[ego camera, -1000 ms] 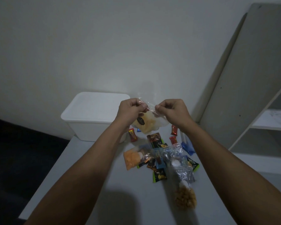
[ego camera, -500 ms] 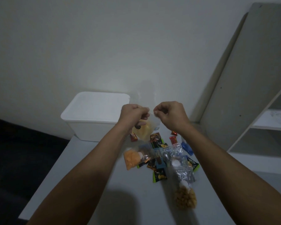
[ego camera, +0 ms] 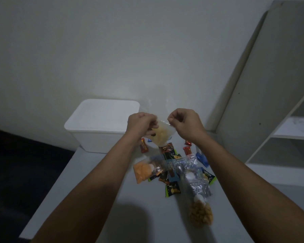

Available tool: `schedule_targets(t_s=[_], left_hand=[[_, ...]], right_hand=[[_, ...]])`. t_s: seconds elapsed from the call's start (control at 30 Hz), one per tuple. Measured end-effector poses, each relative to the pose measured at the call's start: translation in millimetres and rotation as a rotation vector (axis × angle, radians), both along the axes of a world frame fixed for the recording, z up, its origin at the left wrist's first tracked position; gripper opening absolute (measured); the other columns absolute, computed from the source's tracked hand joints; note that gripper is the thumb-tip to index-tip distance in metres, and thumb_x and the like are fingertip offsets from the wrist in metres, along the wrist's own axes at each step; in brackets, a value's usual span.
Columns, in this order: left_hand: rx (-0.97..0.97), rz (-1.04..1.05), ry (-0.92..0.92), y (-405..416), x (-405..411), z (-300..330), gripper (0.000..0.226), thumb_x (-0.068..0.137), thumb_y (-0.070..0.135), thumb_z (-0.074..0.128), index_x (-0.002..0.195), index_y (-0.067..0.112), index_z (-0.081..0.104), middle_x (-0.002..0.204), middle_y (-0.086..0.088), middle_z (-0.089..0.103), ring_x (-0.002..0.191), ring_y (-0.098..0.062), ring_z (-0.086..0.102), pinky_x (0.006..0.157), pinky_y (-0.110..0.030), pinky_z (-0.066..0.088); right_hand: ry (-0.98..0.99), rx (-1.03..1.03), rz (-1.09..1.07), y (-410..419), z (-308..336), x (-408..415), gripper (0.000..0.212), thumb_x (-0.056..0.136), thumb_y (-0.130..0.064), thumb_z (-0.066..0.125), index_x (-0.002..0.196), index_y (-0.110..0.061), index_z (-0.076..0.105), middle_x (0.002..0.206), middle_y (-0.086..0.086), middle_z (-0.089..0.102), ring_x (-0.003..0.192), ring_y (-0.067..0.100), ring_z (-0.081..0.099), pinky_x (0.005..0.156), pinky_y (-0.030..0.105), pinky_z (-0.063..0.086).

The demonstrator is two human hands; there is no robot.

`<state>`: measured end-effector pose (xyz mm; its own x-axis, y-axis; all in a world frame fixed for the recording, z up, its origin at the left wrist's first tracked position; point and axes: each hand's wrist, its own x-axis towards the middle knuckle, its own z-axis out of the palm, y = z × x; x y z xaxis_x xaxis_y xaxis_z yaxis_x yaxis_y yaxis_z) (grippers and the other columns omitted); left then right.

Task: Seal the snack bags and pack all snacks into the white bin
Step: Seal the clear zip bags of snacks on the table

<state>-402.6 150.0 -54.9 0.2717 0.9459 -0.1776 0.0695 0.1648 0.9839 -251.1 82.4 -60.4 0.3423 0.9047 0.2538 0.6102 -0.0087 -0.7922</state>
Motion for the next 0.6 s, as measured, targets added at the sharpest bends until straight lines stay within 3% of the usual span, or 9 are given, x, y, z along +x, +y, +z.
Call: schedule_targets(t_s=[0.1, 0.2, 0.27, 0.37, 0.47, 0.6], left_hand=[[-0.077, 0.171, -0.078, 9.0, -5.1, -0.4, 0.014, 0.083, 0.005, 0.061, 0.097, 0.002, 0.06, 0.073, -0.012, 0.061, 0.061, -0.021, 0.065, 0.07, -0.04, 0.061], [-0.059, 0.256, -0.101, 17.0, -12.2, -5.0, 0.024, 0.08, -0.004, 0.058, 0.102, 0.005, 0.058, 0.078, -0.013, 0.06, 0.059, -0.022, 0.061, 0.07, -0.04, 0.061], [-0.013, 0.242, -0.049, 17.9, -15.3, -10.0, 0.015, 0.081, -0.003, 0.059, 0.09, 0.008, 0.064, 0.079, -0.01, 0.061, 0.063, -0.02, 0.058, 0.072, -0.037, 0.06], [0.075, 0.232, 0.089, 19.7, -22.1, -20.3, 0.01, 0.08, 0.004, 0.062, 0.075, 0.012, 0.065, 0.077, -0.002, 0.062, 0.071, -0.015, 0.056, 0.068, -0.031, 0.053], [0.034, 0.135, 0.143, 20.1, -36.6, -33.6, 0.004, 0.078, 0.008, 0.063, 0.079, 0.012, 0.063, 0.08, -0.002, 0.062, 0.074, -0.015, 0.054, 0.062, -0.025, 0.043], [-0.107, -0.148, 0.176, 8.1, -66.9, -61.9, 0.032, 0.059, 0.018, 0.072, 0.089, 0.019, 0.062, 0.095, -0.005, 0.072, 0.092, -0.019, 0.063, 0.083, -0.037, 0.046]], right_hand=[[-0.077, -0.017, 0.019, -1.6, -2.8, 4.1, 0.01, 0.092, -0.011, 0.064, 0.087, -0.013, 0.072, 0.079, 0.003, 0.071, 0.075, 0.02, 0.064, 0.068, 0.032, 0.052], [-0.104, -0.052, 0.061, -2.6, -5.0, 4.9, 0.01, 0.092, -0.01, 0.062, 0.087, -0.013, 0.071, 0.078, 0.0, 0.068, 0.073, 0.016, 0.062, 0.063, 0.024, 0.049], [-0.078, -0.083, 0.078, -3.1, -7.0, 3.1, 0.011, 0.092, -0.009, 0.062, 0.086, -0.014, 0.07, 0.076, -0.003, 0.066, 0.072, 0.013, 0.061, 0.065, 0.024, 0.05], [0.051, -0.174, 0.113, -5.4, -13.3, -1.0, 0.012, 0.095, -0.009, 0.059, 0.085, -0.011, 0.066, 0.079, 0.003, 0.065, 0.076, 0.02, 0.064, 0.069, 0.04, 0.061], [0.22, -0.291, 0.132, -7.4, -25.1, -8.0, 0.013, 0.097, -0.01, 0.056, 0.086, -0.01, 0.061, 0.083, 0.01, 0.062, 0.077, 0.023, 0.065, 0.066, 0.051, 0.061], [0.329, -0.43, 0.167, -9.2, -44.5, -16.8, 0.014, 0.097, -0.008, 0.053, 0.084, -0.01, 0.057, 0.083, 0.011, 0.057, 0.073, 0.021, 0.063, 0.063, 0.048, 0.062]])
